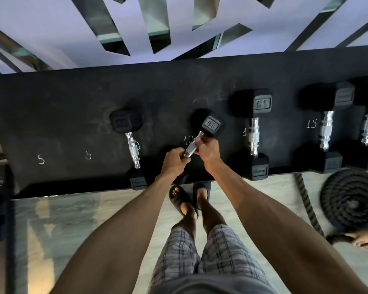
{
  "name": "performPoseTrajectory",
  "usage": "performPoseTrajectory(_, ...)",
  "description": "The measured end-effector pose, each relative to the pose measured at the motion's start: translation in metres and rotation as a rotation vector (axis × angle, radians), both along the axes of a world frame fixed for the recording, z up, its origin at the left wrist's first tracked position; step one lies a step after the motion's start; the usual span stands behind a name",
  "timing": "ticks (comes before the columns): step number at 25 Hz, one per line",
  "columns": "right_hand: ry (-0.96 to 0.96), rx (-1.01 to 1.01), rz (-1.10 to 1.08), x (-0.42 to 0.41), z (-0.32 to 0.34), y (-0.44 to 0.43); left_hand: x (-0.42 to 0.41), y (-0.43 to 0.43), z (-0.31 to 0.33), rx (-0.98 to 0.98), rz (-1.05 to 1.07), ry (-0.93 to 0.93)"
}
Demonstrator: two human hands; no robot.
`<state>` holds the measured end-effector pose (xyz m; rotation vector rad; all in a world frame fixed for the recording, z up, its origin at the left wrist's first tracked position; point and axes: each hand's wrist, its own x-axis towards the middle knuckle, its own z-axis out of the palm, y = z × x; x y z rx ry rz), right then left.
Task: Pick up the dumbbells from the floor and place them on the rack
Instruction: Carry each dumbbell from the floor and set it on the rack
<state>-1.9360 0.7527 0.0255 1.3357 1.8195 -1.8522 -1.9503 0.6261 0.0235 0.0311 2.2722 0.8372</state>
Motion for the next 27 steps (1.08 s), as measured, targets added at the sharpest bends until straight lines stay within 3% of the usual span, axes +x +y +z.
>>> performPoseTrajectory(8,0.087,0.229,0.449,-0.041,0.026,0.027,0.002,0.035,0.006,0.151,0.283,-0.002)
performPoseTrajectory(12,0.053,0.282,0.56,-0.045,0.018,0.026,0.006,0.034,-0.005,0.173,0.329,-0.038)
performPoseTrajectory(21,0.046,0.274,0.576,-0.022,0.015,0.018,0.02,0.03,0.001,0.091,0.319,-0.101)
performPoseTrajectory(27,0.024,0.549,0.503,0.005,0.048,-0.002,0.012,-0.007,0.037,0.043,0.308,-0.05)
